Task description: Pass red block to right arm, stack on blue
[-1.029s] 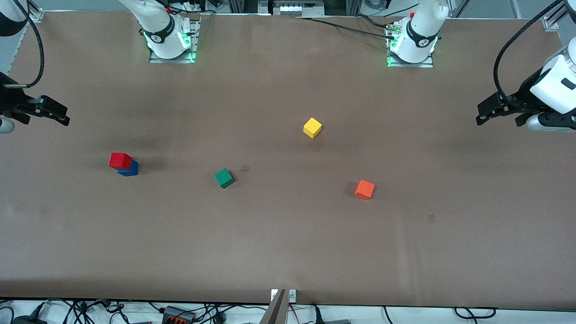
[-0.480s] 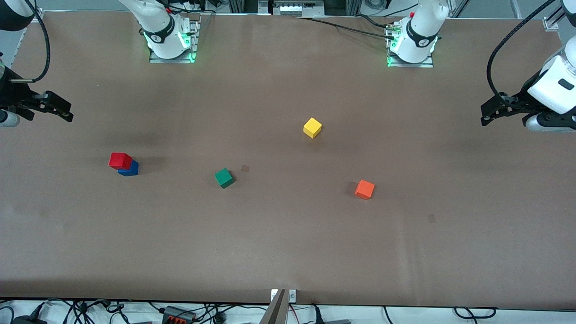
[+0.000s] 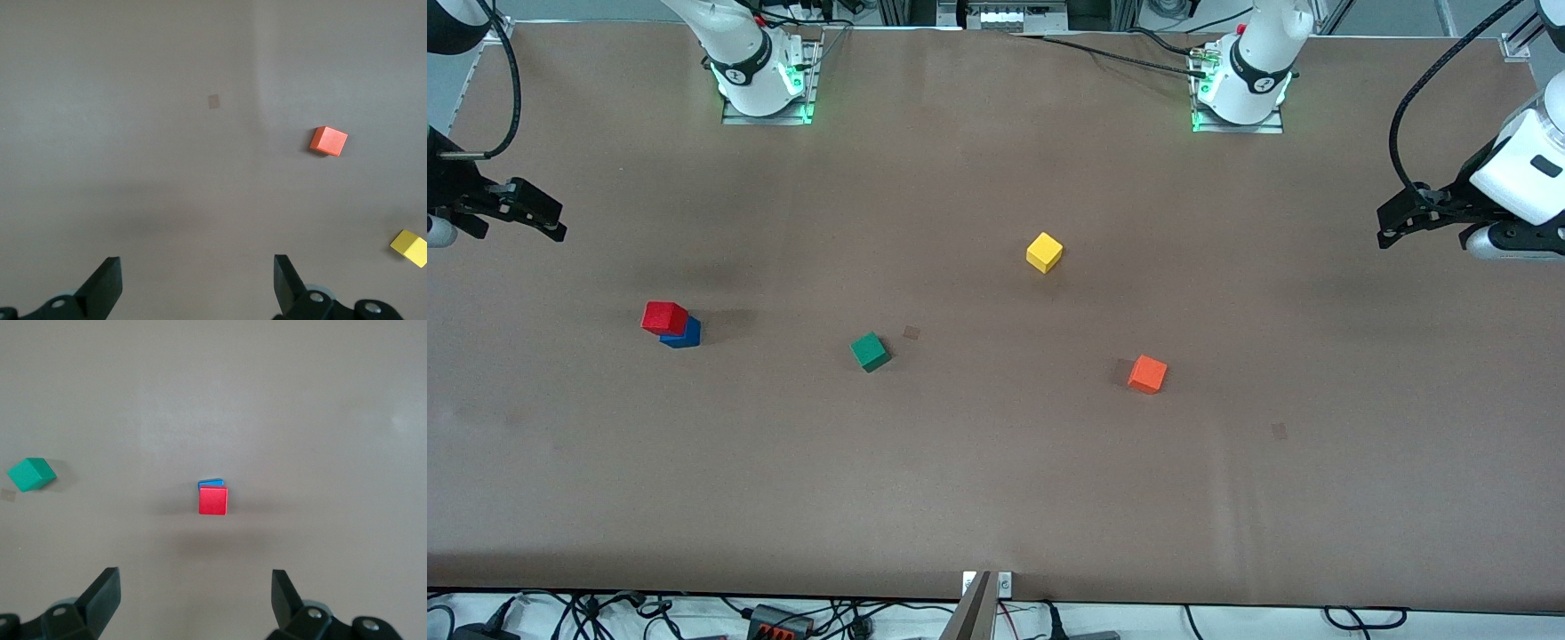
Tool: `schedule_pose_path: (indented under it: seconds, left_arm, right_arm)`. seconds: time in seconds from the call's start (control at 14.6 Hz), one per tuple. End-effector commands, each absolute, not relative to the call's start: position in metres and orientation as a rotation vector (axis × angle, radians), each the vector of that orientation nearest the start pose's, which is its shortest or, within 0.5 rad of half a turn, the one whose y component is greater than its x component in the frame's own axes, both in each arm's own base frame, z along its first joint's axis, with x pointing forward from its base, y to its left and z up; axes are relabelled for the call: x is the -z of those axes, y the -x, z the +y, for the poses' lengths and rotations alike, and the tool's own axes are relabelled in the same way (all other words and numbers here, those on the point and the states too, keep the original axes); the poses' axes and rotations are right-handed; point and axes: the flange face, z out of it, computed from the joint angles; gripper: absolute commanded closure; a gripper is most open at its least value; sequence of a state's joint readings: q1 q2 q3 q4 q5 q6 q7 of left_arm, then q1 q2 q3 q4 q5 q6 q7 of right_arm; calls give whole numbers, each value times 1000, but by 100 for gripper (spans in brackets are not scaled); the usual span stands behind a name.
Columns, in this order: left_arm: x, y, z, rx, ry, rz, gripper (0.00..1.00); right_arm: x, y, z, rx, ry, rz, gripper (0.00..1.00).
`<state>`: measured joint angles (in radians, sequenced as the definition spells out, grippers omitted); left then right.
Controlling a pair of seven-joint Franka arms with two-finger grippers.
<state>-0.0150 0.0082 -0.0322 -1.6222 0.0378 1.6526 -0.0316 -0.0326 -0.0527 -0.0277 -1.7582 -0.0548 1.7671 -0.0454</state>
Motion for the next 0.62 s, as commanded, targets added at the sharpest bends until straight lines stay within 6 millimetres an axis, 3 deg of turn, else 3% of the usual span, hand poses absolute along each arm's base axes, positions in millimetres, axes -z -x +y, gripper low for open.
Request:
schedule_pose_path:
  seconds: [0.0,0.55]
  left_arm:
    - [-609,-567,-23,36,3095,39,0]
    - [-608,-568,-24,41,3100,39,0]
  right_arm:
    - [-591,-546,-35,126,3200,7,0]
    - [-585,-541,-32,23,3187,-34,0]
